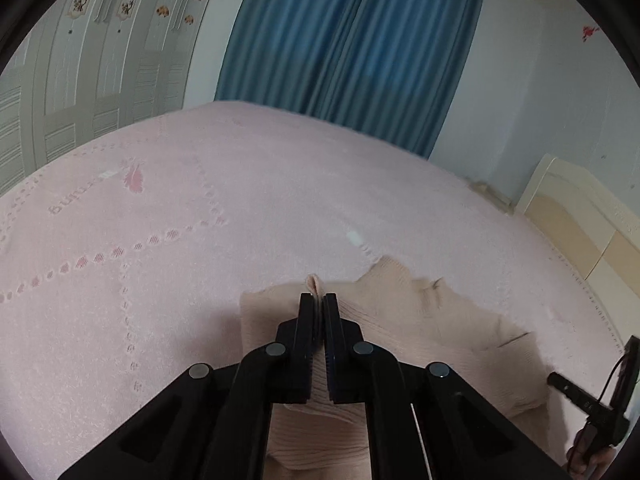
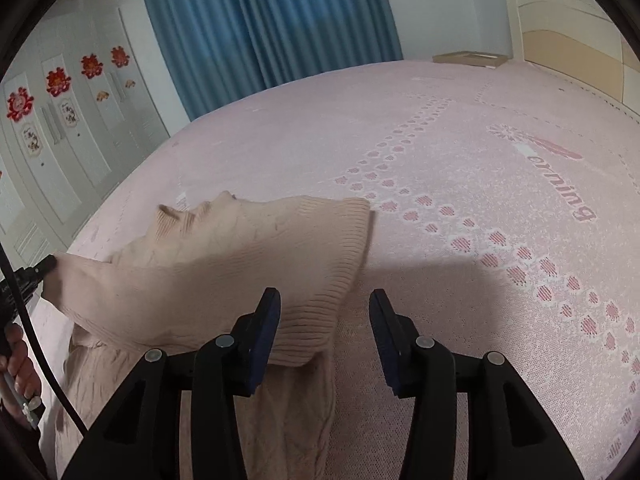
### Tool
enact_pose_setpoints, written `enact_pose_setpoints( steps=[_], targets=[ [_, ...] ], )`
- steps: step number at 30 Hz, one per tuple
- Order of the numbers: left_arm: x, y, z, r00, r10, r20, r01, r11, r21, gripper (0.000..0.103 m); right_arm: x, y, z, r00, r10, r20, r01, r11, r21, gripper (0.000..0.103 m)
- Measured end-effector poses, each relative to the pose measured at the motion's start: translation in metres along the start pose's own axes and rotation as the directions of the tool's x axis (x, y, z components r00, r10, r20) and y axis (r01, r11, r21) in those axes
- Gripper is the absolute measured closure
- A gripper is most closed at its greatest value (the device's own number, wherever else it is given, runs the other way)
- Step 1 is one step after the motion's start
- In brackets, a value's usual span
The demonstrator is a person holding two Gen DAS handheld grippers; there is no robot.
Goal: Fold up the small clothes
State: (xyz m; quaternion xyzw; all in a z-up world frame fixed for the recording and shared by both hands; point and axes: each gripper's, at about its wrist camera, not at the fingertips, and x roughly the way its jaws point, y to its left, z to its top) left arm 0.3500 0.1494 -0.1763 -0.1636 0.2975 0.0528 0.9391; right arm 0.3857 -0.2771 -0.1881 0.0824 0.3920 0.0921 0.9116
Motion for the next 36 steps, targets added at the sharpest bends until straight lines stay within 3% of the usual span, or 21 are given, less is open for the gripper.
enact_pose_setpoints(
  steps=[5, 10, 15, 17, 25, 26, 29, 31, 33, 36],
  targets=[
    [0.025, 0.007, -0.028, 0.989, 0.093, -0.116, -0.087, 0.995, 0.054, 0.097, 0.019, 0.003, -0.004, 0.996, -0.073, -0.057, 0.071, 0.997, -0.027, 0.056],
    [0.028, 0.015, -0.028, 0.987, 0.073, -0.14, -0.073, 0.997, 0.006, 0.093, 0.022, 0.007, -0.007, 0.991, -0.121, -0.064, 0.118, 0.991, -0.055, 0.05],
    [0.029, 0.017, -0.036, 0.984, 0.036, -0.175, -0.042, 0.999, -0.029, 0.07, 0.022, 0.004, -0.008, 0.991, -0.115, -0.072, 0.112, 0.993, -0.039, 0.047],
    [0.029, 0.015, -0.039, 0.983, 0.05, -0.177, -0.054, 0.998, -0.02, 0.066, 0.02, 0.004, -0.01, 0.992, -0.105, -0.068, 0.103, 0.994, -0.039, 0.047],
    [0.012, 0.009, -0.046, 0.984, 0.104, -0.144, -0.101, 0.995, 0.023, 0.066, 0.002, 0.005, -0.014, 0.994, -0.098, -0.047, 0.095, 0.994, -0.053, 0.047],
    [0.01, 0.007, -0.045, 0.981, 0.136, -0.14, -0.133, 0.991, 0.033, 0.069, -0.004, 0.006, -0.016, 0.993, -0.113, -0.028, 0.111, 0.991, -0.071, 0.048],
    [0.004, 0.0, -0.048, 0.981, 0.111, -0.157, -0.105, 0.993, 0.045, 0.073, -0.021, 0.011, -0.019, 0.983, -0.174, 0.058, 0.18, 0.976, -0.124, 0.048],
    [-0.001, -0.006, -0.051, 0.981, 0.122, -0.154, -0.114, 0.992, 0.062, 0.073, -0.028, 0.012, -0.018, 0.985, -0.159, 0.071, 0.167, 0.978, -0.124, 0.051],
    [-0.008, -0.012, -0.052, 0.983, 0.121, -0.14, -0.111, 0.991, 0.078, 0.073, -0.03, 0.012, -0.018, 0.989, -0.138, 0.048, 0.142, 0.984, -0.106, 0.066],
    [-0.023, -0.015, -0.058, 0.985, 0.096, -0.142, -0.088, 0.994, 0.065, 0.073, -0.033, 0.013, -0.022, 0.994, -0.107, 0.008, 0.107, 0.991, -0.083, 0.079]
  ],
)
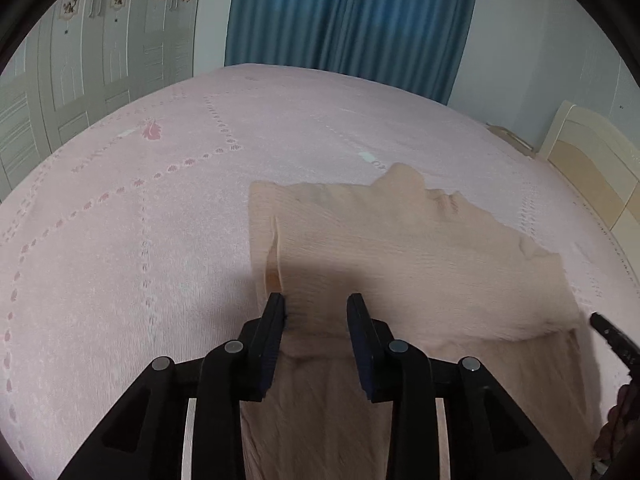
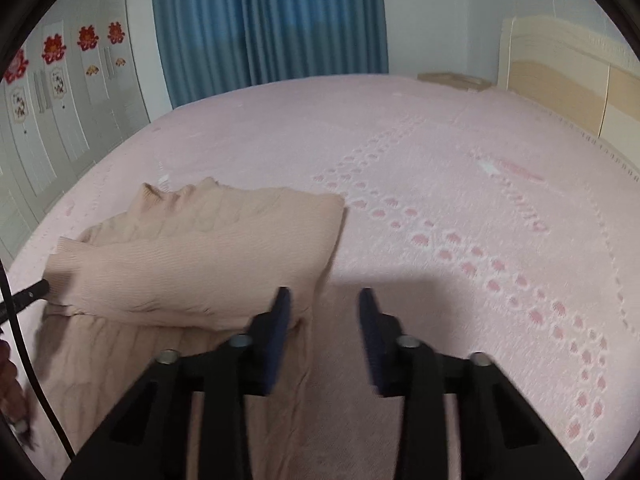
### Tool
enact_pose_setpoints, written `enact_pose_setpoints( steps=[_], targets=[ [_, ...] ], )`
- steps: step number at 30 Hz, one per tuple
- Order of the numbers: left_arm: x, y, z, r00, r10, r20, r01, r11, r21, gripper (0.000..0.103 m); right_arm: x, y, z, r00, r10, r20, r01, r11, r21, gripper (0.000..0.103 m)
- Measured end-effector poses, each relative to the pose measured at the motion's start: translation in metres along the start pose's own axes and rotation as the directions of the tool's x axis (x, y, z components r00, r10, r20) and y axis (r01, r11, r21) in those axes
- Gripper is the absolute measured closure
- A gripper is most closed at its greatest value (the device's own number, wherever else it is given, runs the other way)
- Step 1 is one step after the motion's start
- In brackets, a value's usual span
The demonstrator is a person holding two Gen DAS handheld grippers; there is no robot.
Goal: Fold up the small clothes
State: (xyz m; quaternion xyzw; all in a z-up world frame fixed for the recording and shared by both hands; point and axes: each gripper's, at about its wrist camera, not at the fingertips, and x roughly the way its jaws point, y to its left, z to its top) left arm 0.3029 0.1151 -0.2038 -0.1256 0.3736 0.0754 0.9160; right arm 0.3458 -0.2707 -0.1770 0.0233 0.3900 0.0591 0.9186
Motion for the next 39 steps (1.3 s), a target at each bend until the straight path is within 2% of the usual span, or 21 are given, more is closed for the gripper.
enact_pose_setpoints(
  steps=[4, 7, 10, 13, 16, 18, 21, 23, 24, 30, 34, 39],
  targets=[
    [-0.018, 0.001, -0.022, 0.998, -0.052, -0.042, 0.052, 0.999, 0.001, 0.073, -0.017, 0.008, -0.015, 1.0, 0.011, 0.01, -0.011, 1.0, -0.026, 0.08],
    [-0.034, -0.001, -0.042, 0.998, -0.039, -0.056, 0.041, 0.999, 0.03, 0.073, -0.035, 0.016, -0.033, 1.0, 0.003, 0.02, -0.001, 0.998, -0.06, 0.08],
    [-0.051, -0.002, -0.057, 0.997, -0.047, -0.064, 0.05, 0.998, 0.036, 0.073, -0.056, 0.015, -0.052, 1.0, 0.013, 0.007, -0.013, 0.999, -0.037, 0.08],
    [-0.072, 0.0, -0.073, 0.996, -0.064, -0.055, 0.066, 0.997, 0.033, 0.073, -0.076, 0.013, -0.067, 0.999, 0.013, 0.029, -0.012, 1.0, -0.006, 0.08],
    [-0.094, 0.004, -0.088, 0.997, -0.065, -0.033, 0.066, 0.997, 0.035, 0.07, -0.097, 0.012, -0.083, 0.998, -0.022, 0.066, 0.021, 1.0, 0.01, 0.077],
    [-0.104, 0.007, -0.096, 0.997, -0.059, -0.039, 0.061, 0.997, 0.04, 0.063, -0.112, 0.007, -0.095, 0.997, -0.02, 0.08, 0.017, 0.999, 0.037, 0.075],
    [-0.119, 0.016, -0.111, 0.997, -0.054, -0.063, 0.056, 0.998, 0.028, 0.059, -0.128, 0.001, -0.109, 0.999, 0.016, 0.052, -0.02, 0.997, 0.075, 0.075],
    [-0.129, 0.023, -0.123, 0.995, -0.064, -0.08, 0.065, 0.998, 0.015, 0.058, -0.14, -0.001, -0.117, 0.999, -0.006, 0.051, 0.002, 0.997, 0.079, 0.075],
    [-0.134, 0.027, -0.129, 0.993, -0.073, -0.088, 0.073, 0.997, 0.005, 0.053, -0.145, -0.001, -0.121, 0.999, -0.011, 0.047, 0.007, 0.997, 0.077, 0.075],
    [-0.154, 0.038, -0.15, 0.983, -0.124, -0.136, 0.12, 0.992, -0.035, 0.044, -0.173, 0.006, -0.144, 0.996, 0.084, -0.014, -0.083, 0.995, 0.055, 0.075],
    [-0.153, 0.04, -0.155, 0.982, -0.116, -0.15, 0.109, 0.993, -0.051, 0.044, -0.185, 0.014, -0.158, 0.994, 0.106, -0.027, -0.106, 0.994, 0.024, 0.075],
    [-0.143, 0.036, -0.159, 0.982, -0.067, -0.177, 0.061, 0.997, -0.041, 0.044, -0.177, 0.013, -0.166, 0.991, 0.1, -0.088, -0.096, 0.994, 0.049, 0.075]
  ],
)
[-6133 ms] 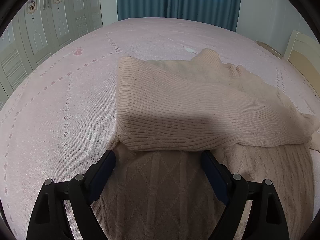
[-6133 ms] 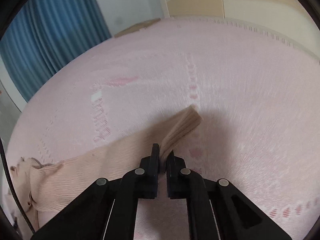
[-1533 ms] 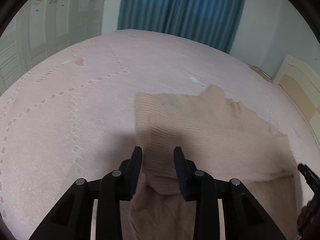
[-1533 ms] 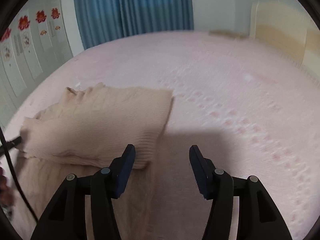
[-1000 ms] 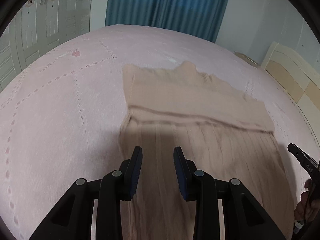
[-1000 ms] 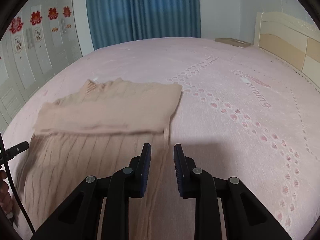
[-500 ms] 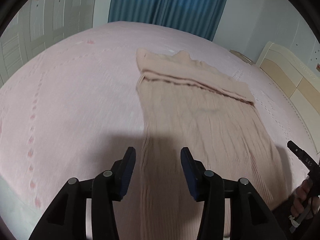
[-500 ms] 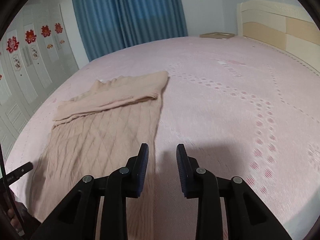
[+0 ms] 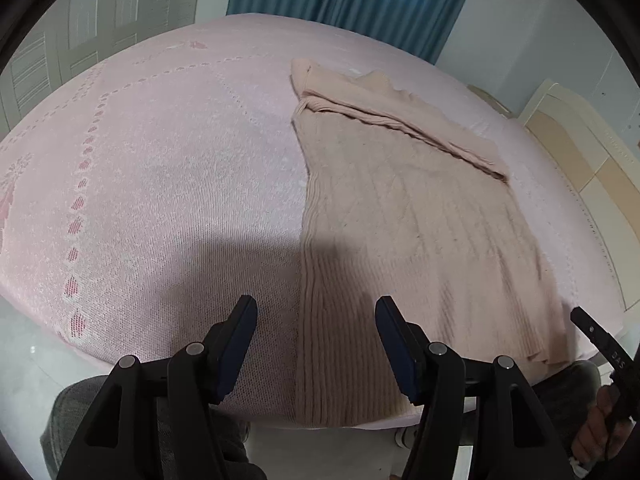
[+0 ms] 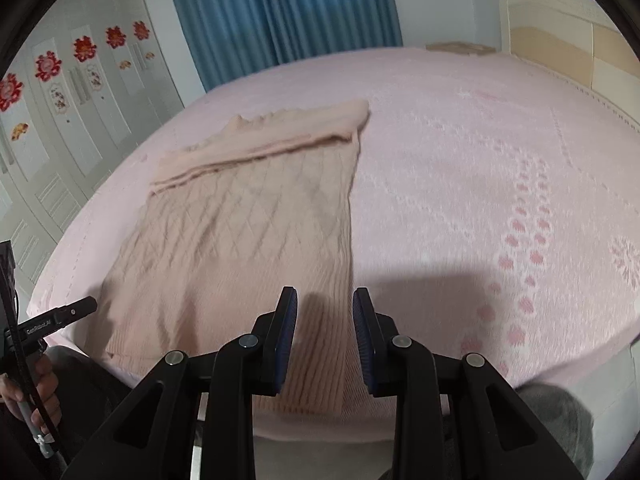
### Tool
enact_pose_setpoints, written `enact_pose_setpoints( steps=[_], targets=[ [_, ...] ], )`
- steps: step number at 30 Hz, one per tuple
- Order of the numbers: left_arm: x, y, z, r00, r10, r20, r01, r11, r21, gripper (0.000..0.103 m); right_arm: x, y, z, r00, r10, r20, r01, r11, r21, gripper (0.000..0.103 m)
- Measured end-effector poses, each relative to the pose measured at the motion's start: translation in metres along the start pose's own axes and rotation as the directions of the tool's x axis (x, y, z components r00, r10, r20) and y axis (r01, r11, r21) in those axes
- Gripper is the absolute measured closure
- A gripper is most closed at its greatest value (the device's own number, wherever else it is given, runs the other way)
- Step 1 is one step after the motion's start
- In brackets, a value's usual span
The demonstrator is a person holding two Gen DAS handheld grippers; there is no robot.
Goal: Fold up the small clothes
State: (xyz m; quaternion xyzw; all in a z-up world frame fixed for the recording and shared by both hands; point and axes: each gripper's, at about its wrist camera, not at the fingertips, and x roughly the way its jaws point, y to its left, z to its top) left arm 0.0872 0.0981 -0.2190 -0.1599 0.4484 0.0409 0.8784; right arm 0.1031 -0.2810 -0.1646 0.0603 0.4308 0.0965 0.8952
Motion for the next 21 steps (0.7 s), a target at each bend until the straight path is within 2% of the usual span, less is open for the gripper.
enact_pose_setpoints(
  steps=[4, 6, 9, 14, 21],
  targets=[
    [0.0, 0.002, -0.001, 1.0, -0.004, 0.005, 0.004, 1.0, 0.002, 0.045, 0.006, -0.004, 0.0, 1.0, 0.004, -0.02, -0.003, 1.0, 0.026, 0.075],
    [0.001, 0.005, 0.0, 1.0, -0.004, 0.002, 0.004, 1.0, -0.016, 0.064, 0.013, -0.005, -0.001, 0.999, 0.0, -0.049, 0.002, 0.999, 0.037, 0.075],
    [0.003, 0.01, 0.002, 1.0, -0.021, -0.008, 0.02, 0.999, -0.04, 0.075, 0.023, -0.001, -0.002, 0.997, -0.004, -0.078, 0.006, 0.999, 0.032, 0.077],
    [0.008, 0.009, 0.004, 0.995, -0.096, -0.031, 0.094, 0.995, -0.039, 0.077, 0.032, 0.007, -0.001, 0.996, -0.008, -0.093, 0.008, 1.0, -0.006, 0.076],
    [0.012, 0.001, 0.005, 0.996, -0.086, -0.04, 0.085, 0.996, -0.008, 0.077, 0.035, 0.006, 0.002, 0.994, 0.02, -0.103, -0.019, 1.0, 0.014, 0.075]
  ],
)
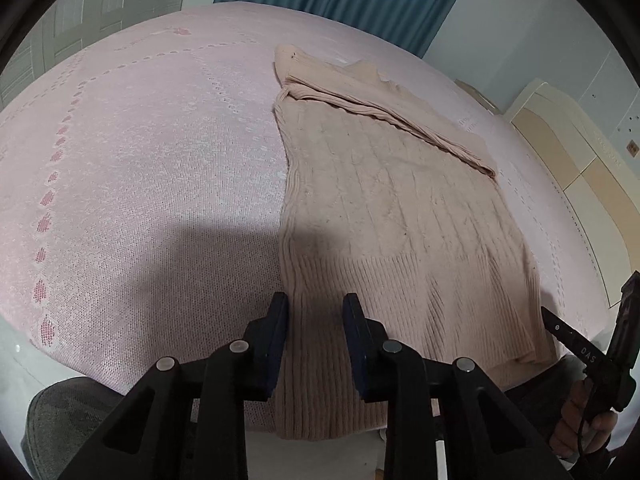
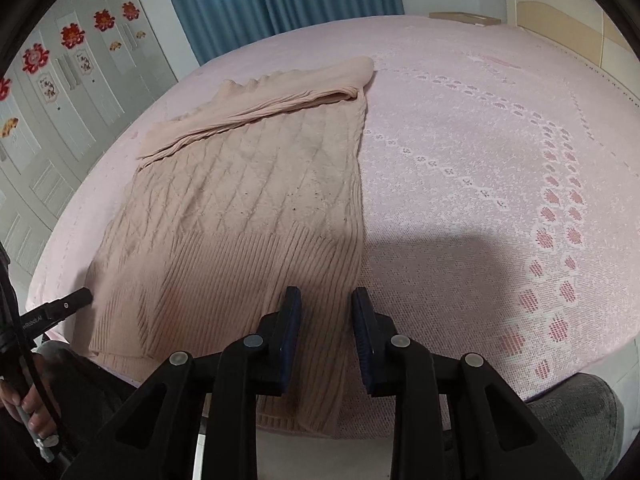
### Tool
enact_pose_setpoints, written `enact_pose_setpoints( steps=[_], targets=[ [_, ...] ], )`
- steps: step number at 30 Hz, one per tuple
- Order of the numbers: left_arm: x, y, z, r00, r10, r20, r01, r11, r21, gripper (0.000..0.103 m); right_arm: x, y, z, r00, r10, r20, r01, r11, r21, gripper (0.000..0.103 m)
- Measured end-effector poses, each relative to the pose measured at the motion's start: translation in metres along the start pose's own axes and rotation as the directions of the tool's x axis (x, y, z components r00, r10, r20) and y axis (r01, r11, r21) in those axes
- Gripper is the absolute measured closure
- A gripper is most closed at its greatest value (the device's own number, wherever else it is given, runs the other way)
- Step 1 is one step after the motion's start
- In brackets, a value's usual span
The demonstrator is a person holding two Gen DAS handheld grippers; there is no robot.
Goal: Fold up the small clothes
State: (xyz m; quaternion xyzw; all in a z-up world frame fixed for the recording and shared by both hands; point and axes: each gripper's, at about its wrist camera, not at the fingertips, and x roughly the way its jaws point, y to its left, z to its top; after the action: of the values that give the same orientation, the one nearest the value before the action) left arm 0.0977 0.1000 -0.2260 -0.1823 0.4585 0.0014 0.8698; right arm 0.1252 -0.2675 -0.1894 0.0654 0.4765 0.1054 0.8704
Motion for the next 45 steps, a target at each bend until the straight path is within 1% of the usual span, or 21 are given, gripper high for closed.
enact_pose_setpoints(
  steps=[1, 3, 6, 13, 16, 17, 22, 25, 27, 30, 34, 45],
  targets=[
    [-0.001, 0.0, 0.0, 1.0, 0.003, 0.005, -0.003, 1.0, 0.0, 0.077, -0.001, -0.003, 0.001, 1.0, 0.016, -0.001, -0.016, 1.0, 0.015, 0.075],
    [-0.002, 0.0, -0.001, 1.0, 0.017, 0.012, -0.017, 1.0, -0.002, 0.088, -0.002, -0.007, 0.002, 0.999, 0.05, -0.003, -0.05, 0.998, 0.043, 0.076],
    [-0.004, 0.003, -0.001, 1.0, 0.015, 0.021, -0.014, 1.0, -0.019, 0.095, -0.004, -0.01, 0.003, 0.997, 0.081, 0.001, -0.081, 0.994, 0.071, 0.075],
    [-0.005, 0.01, -0.001, 1.0, -0.017, 0.002, 0.017, 0.999, -0.049, 0.095, -0.013, -0.006, 0.003, 0.994, 0.106, 0.039, -0.108, 0.992, 0.059, 0.076],
    [-0.003, 0.011, -0.001, 1.0, -0.027, -0.009, 0.027, 0.998, -0.058, 0.095, -0.012, -0.003, 0.003, 0.994, 0.106, 0.039, -0.108, 0.993, 0.045, 0.075],
    [-0.003, 0.012, -0.001, 1.0, -0.029, -0.012, 0.028, 0.998, -0.061, 0.093, -0.011, -0.002, 0.003, 0.994, 0.103, 0.032, -0.104, 0.994, 0.039, 0.074],
    [-0.002, 0.012, -0.001, 0.999, -0.039, -0.016, 0.037, 0.997, -0.07, 0.09, -0.007, 0.002, 0.001, 0.996, 0.082, 0.016, -0.083, 0.996, 0.021, 0.073],
    [-0.001, 0.01, -0.002, 0.999, -0.039, -0.017, 0.038, 0.997, -0.061, 0.087, -0.004, 0.0, 0.001, 0.997, 0.073, 0.004, -0.073, 0.997, 0.027, 0.072],
    [0.0, 0.007, -0.001, 0.999, -0.044, -0.018, 0.043, 0.998, -0.053, 0.081, -0.001, 0.0, 0.001, 0.998, 0.065, -0.01, -0.065, 0.997, 0.03, 0.07],
    [0.0, 0.002, -0.002, 0.999, -0.042, -0.014, 0.041, 0.999, -0.024, 0.075, 0.0, 0.001, 0.0, 0.998, 0.058, -0.013, -0.058, 0.998, 0.021, 0.07],
    [-0.001, -0.004, -0.003, 1.0, -0.022, -0.009, 0.022, 1.0, 0.006, 0.073, 0.0, 0.003, -0.001, 0.999, 0.044, -0.012, -0.044, 0.999, 0.004, 0.07],
    [0.0, -0.003, -0.003, 1.0, -0.024, -0.008, 0.024, 1.0, 0.005, 0.071, 0.0, 0.005, -0.002, 0.999, 0.036, -0.01, -0.036, 0.999, -0.003, 0.069]
  ],
)
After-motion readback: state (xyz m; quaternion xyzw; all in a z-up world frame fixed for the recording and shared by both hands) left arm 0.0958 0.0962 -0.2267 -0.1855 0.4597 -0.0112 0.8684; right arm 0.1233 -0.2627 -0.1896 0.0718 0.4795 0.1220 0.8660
